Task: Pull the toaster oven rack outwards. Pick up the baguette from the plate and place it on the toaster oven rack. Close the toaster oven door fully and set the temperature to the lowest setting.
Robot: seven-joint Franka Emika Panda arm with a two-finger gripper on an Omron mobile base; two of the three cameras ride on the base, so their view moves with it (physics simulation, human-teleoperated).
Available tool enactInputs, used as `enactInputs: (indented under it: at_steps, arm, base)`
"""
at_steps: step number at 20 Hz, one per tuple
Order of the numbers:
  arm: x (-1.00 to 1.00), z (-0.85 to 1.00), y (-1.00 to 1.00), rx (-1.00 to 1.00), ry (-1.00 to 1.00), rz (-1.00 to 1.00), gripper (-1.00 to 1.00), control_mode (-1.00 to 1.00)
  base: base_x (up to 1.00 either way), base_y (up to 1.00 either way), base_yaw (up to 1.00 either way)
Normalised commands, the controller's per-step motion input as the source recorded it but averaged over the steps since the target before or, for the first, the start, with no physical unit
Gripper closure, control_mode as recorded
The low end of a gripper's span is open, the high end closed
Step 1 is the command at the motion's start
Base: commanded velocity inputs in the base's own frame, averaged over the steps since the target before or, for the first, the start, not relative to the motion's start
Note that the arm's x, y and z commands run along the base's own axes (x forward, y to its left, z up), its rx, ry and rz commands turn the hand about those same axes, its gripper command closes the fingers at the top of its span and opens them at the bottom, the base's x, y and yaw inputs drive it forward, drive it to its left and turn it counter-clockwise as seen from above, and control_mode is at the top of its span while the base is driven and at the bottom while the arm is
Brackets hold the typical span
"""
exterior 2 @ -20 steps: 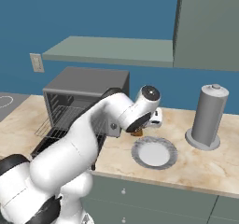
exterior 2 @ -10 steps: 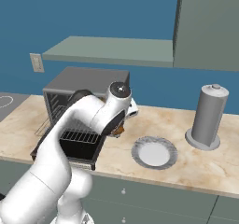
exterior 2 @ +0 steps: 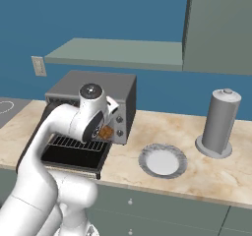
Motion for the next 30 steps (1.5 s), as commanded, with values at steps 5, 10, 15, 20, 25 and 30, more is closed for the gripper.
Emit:
enactInputs:
  at_steps: [5, 10, 15, 20, 25, 30]
  arm:
    - [0.21, -0.01, 0.44, -0.08, 0.04, 0.16, 1.0, -1.0]
    - [0.24, -0.03, 0.42, -0.07, 0.03, 0.15, 1.0, -1.0]
    - [0.31, -0.21, 0.39, -0.07, 0.07, 0.11, 1.0, -1.0]
    - [0.16, -0.36, 0.29, -0.07, 0.03, 0.09, 1.0, -1.0]
    - [0.04, -0.42, 0.35, -0.06, 0.06, 0.09, 1.0, -1.0]
    - [0.1, -0.4, 0.26, -0.07, 0.03, 0.09, 1.0, -1.0]
  base:
    - [0.0, 0.0, 0.0]
    - [0.0, 0.0, 0.0]
    - [0.0, 0.0, 0.0]
    - [0.0, 0.0, 0.0]
    - [0.0, 0.0, 0.0]
    - [0.0, 0.0, 0.0]
